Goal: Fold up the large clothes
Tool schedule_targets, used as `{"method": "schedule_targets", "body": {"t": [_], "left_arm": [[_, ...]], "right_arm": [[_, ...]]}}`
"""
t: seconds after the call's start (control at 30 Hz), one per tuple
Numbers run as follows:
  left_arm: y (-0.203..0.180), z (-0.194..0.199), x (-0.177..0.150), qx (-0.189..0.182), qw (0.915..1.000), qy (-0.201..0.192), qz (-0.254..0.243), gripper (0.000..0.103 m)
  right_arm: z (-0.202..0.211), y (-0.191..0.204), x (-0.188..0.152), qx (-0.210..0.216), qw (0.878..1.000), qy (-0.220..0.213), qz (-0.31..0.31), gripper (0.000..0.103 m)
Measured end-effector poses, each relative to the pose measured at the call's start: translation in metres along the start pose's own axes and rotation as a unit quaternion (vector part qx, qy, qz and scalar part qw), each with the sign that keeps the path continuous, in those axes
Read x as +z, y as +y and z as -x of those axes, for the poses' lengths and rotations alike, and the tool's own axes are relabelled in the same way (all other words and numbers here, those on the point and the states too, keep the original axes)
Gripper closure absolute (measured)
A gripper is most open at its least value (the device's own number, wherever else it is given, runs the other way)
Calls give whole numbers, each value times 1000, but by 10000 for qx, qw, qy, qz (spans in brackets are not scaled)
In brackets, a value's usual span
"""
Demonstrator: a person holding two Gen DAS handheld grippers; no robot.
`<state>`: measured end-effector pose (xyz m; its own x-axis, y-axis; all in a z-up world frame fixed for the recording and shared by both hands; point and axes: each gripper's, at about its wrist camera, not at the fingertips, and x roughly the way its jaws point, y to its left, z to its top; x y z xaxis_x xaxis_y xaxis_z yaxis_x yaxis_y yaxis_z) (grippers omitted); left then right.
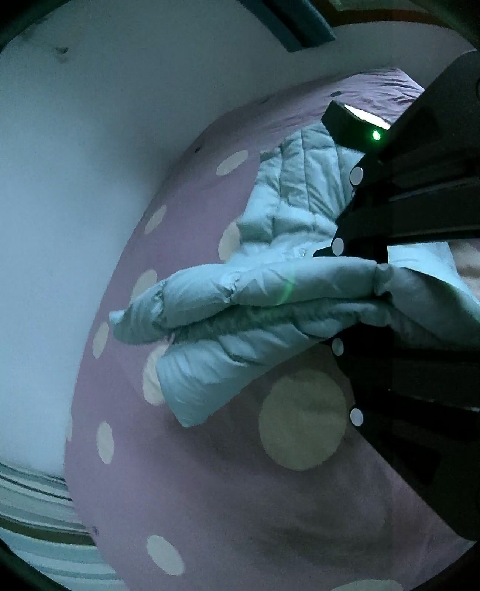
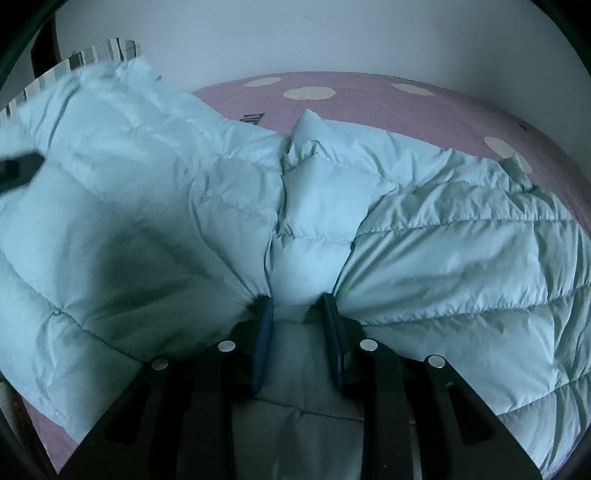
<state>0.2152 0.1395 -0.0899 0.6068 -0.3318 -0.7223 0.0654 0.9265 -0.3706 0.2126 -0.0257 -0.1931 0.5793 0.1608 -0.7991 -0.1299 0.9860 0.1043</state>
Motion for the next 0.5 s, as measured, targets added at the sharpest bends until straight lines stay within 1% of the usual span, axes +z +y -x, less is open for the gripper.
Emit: {"method": "schedule_targets", "body": {"t": [0.13, 0.2, 0.33, 0.5], "left_arm": [[-28, 6, 4, 22, 9996, -108, -249, 92], [-42, 6, 5, 23, 9991, -128, -395, 92], [-77, 3, 0, -27, 9972, -121, -740, 92], [-120, -13, -10, -94, 9936, 27, -1127, 92]], "right_arm": [[10, -10, 3, 150, 9998, -45, -109, 75], [22, -22, 5, 232, 9993, -111, -269, 74], [51, -51, 9, 23, 9986, -396, -341, 74], [77, -102, 6, -70, 9962, -507, -705, 73]]}}
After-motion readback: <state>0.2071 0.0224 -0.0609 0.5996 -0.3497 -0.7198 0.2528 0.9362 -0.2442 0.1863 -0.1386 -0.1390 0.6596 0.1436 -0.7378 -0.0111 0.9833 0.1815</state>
